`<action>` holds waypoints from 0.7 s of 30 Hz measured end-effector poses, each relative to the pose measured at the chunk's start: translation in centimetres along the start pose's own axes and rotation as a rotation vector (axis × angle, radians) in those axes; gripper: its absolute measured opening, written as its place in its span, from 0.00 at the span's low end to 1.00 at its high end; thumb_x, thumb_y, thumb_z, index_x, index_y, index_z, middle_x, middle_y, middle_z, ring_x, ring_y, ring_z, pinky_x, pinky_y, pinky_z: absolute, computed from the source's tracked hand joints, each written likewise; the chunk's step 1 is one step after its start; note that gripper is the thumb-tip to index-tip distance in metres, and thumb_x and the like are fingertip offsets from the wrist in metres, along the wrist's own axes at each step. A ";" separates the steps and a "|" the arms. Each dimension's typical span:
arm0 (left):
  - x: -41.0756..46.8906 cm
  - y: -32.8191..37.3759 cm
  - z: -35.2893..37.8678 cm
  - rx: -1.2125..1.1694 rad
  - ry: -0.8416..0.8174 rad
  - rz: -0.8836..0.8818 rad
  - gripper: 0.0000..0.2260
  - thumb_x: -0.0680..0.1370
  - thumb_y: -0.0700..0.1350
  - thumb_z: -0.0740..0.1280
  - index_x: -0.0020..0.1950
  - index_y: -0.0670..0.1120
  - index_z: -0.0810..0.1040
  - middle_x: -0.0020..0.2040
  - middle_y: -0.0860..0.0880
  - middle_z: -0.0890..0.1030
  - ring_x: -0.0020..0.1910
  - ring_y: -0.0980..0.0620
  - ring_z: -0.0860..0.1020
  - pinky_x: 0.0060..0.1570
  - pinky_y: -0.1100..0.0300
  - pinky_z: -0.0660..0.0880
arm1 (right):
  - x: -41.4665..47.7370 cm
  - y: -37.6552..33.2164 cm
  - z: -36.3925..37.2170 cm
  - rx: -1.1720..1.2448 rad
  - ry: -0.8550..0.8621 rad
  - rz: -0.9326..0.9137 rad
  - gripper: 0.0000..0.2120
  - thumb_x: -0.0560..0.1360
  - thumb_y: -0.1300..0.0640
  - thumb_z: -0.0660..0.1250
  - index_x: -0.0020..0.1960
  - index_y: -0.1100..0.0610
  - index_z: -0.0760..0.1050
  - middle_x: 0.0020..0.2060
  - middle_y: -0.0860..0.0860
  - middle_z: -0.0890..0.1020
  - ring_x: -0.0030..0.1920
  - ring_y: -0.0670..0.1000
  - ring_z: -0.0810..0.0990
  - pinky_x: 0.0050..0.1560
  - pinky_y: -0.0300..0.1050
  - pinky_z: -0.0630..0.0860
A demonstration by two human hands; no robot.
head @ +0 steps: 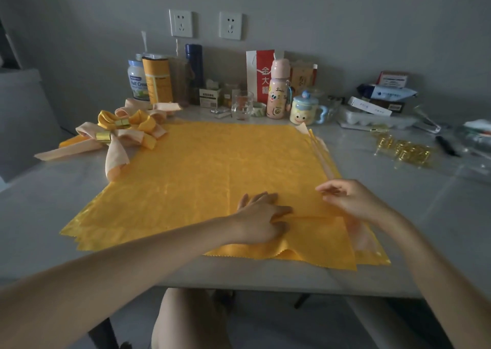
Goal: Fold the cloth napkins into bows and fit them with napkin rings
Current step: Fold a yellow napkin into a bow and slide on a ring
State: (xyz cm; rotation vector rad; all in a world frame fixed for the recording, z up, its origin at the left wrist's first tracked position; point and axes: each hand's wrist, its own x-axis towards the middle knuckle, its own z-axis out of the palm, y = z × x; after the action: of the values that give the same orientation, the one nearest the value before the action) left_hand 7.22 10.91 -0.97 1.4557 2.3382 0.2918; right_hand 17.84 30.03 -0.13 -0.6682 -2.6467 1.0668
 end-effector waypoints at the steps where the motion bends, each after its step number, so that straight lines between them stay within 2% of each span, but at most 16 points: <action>1: 0.1 0.1 -0.1 -0.017 0.002 -0.010 0.21 0.82 0.50 0.55 0.75 0.57 0.59 0.78 0.49 0.49 0.77 0.51 0.44 0.73 0.46 0.38 | -0.2 -0.1 -0.2 0.022 -0.039 0.015 0.14 0.75 0.68 0.63 0.56 0.55 0.77 0.58 0.52 0.78 0.57 0.46 0.75 0.56 0.38 0.69; 3: 0.2 0.2 -0.3 -0.055 0.013 -0.029 0.21 0.82 0.46 0.54 0.75 0.56 0.61 0.78 0.49 0.51 0.77 0.51 0.45 0.73 0.47 0.38 | -0.6 -0.4 -0.6 0.074 -0.119 0.052 0.19 0.74 0.72 0.59 0.57 0.53 0.75 0.60 0.52 0.75 0.56 0.46 0.75 0.51 0.39 0.72; 6: 0.4 0.5 -0.4 -0.097 0.020 -0.072 0.19 0.82 0.49 0.53 0.74 0.55 0.62 0.78 0.50 0.52 0.77 0.50 0.47 0.74 0.46 0.39 | -1.2 -1.0 -1.0 0.069 -0.256 0.085 0.23 0.71 0.69 0.59 0.61 0.50 0.72 0.61 0.51 0.72 0.52 0.50 0.75 0.46 0.41 0.72; 8: 0.5 0.9 -0.6 -0.113 0.014 -0.100 0.19 0.82 0.50 0.52 0.73 0.56 0.64 0.78 0.50 0.52 0.77 0.50 0.47 0.74 0.45 0.40 | -1.6 -1.3 -1.3 0.034 -0.346 0.106 0.28 0.66 0.62 0.61 0.65 0.48 0.69 0.63 0.48 0.69 0.56 0.50 0.74 0.49 0.43 0.73; 10: 0.7 1.3 -0.7 -0.102 0.038 -0.112 0.19 0.82 0.49 0.52 0.73 0.54 0.64 0.77 0.49 0.55 0.76 0.48 0.49 0.74 0.45 0.43 | -1.6 -1.3 -1.6 0.026 -0.384 0.116 0.31 0.66 0.61 0.63 0.68 0.48 0.67 0.64 0.46 0.66 0.61 0.49 0.71 0.56 0.44 0.73; 12: 1.0 1.4 -0.5 -0.068 0.077 -0.121 0.19 0.82 0.47 0.54 0.74 0.51 0.63 0.76 0.48 0.59 0.75 0.47 0.54 0.73 0.47 0.47 | -1.5 -1.0 -1.6 0.013 -0.375 0.090 0.28 0.72 0.67 0.63 0.69 0.48 0.66 0.65 0.45 0.65 0.65 0.47 0.67 0.57 0.41 0.71; 14: 1.3 1.2 -0.2 -0.064 0.112 -0.128 0.18 0.82 0.47 0.53 0.73 0.50 0.65 0.72 0.48 0.64 0.74 0.46 0.58 0.72 0.48 0.50 | -1.4 -0.6 -1.5 -0.023 -0.350 0.062 0.27 0.73 0.69 0.62 0.68 0.49 0.67 0.64 0.45 0.67 0.65 0.44 0.65 0.56 0.37 0.67; 17: 1.3 1.4 -0.2 -0.135 0.130 -0.128 0.17 0.84 0.47 0.50 0.70 0.49 0.69 0.68 0.47 0.68 0.72 0.46 0.61 0.73 0.46 0.51 | -1.2 -0.1 -1.3 -0.054 -0.221 0.005 0.23 0.73 0.70 0.63 0.65 0.54 0.72 0.60 0.48 0.73 0.60 0.45 0.71 0.54 0.35 0.68; 19: 1.0 1.8 -0.8 -0.220 0.096 -0.133 0.18 0.84 0.46 0.49 0.72 0.47 0.66 0.70 0.47 0.69 0.70 0.45 0.65 0.71 0.49 0.57 | -1.0 0.2 -1.3 -0.036 -0.093 -0.037 0.18 0.73 0.70 0.66 0.60 0.57 0.76 0.56 0.50 0.77 0.57 0.46 0.74 0.52 0.34 0.69; 20: 0.7 1.8 -1.1 -0.266 0.082 -0.134 0.18 0.84 0.47 0.49 0.73 0.47 0.66 0.67 0.46 0.72 0.65 0.45 0.70 0.66 0.53 0.65 | -0.9 0.3 -1.4 -0.017 -0.045 -0.058 0.16 0.73 0.69 0.67 0.58 0.57 0.77 0.54 0.50 0.78 0.55 0.46 0.75 0.50 0.33 0.70; 21: 0.4 1.8 -1.3 -0.313 0.074 -0.130 0.18 0.84 0.48 0.51 0.71 0.46 0.68 0.60 0.45 0.76 0.55 0.46 0.75 0.55 0.58 0.71 | -0.8 0.3 -1.5 -0.002 -0.011 -0.076 0.14 0.72 0.68 0.68 0.56 0.57 0.78 0.52 0.49 0.79 0.53 0.46 0.77 0.49 0.33 0.71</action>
State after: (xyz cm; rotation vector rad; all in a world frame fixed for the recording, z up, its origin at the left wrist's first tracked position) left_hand 7.99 12.15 0.83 1.1568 2.3041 0.6526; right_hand 19.18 30.71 0.67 -0.5590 -2.6596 1.0508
